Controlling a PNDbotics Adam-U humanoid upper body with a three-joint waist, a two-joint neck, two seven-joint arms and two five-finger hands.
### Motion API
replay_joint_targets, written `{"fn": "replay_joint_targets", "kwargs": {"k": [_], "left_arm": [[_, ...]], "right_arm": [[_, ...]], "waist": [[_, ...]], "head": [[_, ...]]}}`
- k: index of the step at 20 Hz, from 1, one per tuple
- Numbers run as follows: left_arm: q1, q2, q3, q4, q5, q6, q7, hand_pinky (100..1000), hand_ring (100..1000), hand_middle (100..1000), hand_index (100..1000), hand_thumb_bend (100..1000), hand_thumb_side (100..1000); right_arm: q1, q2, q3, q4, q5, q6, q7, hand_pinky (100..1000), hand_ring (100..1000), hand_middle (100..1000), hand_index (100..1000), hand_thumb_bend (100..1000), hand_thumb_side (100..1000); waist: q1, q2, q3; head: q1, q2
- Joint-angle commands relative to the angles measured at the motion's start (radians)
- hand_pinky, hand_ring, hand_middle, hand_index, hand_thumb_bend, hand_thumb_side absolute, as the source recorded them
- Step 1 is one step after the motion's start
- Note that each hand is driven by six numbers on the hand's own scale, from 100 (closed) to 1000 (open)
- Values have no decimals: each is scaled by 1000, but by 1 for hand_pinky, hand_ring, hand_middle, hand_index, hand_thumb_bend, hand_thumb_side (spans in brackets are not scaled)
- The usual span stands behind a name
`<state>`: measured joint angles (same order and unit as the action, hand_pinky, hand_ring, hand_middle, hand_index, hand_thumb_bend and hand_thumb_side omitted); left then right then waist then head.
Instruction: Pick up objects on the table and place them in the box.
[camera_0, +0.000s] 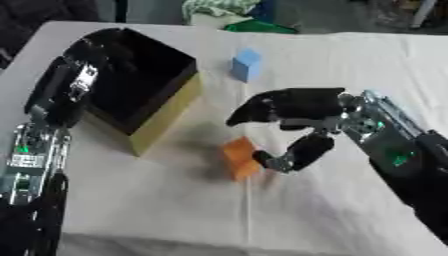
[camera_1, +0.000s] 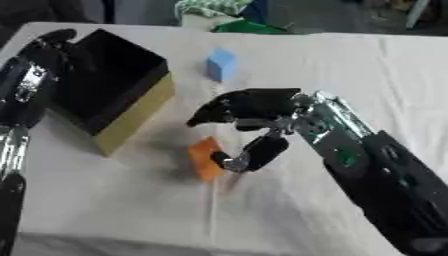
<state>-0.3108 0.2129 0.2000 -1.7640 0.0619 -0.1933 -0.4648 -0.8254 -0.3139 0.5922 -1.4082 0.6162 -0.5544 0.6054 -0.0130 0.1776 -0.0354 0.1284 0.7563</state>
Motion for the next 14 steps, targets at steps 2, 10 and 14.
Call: {"fn": "replay_joint_targets", "kwargs": {"k": [2,10,14], "left_arm": [[-15,18,-4,-14,1,0,-4,724,621,633,881,100,726],[-18,17,-5,-14,1,0,-7,725,622,634,882,100,726],[-19,17,-5,-15,1,0,-7,725,622,634,882,100,726]], "right_arm": [[-6,-5,-1,3,14,-136,122,957,917,888,995,100,701],[8,9,5,30,32,-147,122,960,911,884,997,100,741],[20,22,6,58,48,-154,120,961,907,880,997,100,764]], "waist": [[3,-12,1],[4,-8,2],[5,-7,4]], "head": [[-3,-4],[-3,-4],[-3,-5]]}}
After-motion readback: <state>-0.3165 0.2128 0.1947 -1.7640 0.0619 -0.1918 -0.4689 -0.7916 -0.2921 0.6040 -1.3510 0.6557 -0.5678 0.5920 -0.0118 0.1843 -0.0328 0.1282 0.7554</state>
